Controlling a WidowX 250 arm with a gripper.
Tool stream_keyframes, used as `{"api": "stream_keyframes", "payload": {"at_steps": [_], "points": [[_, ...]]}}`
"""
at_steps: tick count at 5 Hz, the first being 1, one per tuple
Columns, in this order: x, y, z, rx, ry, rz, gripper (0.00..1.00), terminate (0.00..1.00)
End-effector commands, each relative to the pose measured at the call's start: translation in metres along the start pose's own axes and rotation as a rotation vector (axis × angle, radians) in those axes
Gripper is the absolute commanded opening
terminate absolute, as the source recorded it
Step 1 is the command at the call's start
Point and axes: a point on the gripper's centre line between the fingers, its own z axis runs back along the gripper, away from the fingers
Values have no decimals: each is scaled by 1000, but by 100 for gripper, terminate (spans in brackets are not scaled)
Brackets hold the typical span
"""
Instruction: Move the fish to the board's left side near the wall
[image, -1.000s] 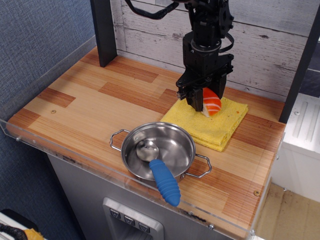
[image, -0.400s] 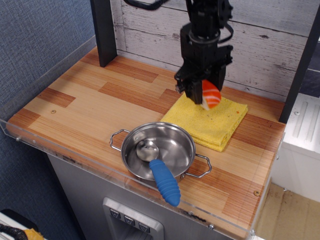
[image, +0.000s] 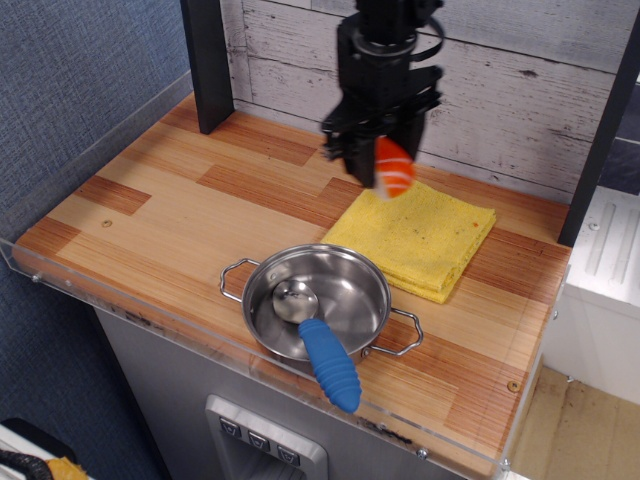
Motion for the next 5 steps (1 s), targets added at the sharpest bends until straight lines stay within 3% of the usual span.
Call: {"api": "stream_keyframes", "payload": {"at_steps": [1,2,5], "points": [[51,51,23,63,-28,-21,0,0],[70,81,17,149,-38,-51,0,0],[120,130,-11,170,-85,-297,0,0]]}}
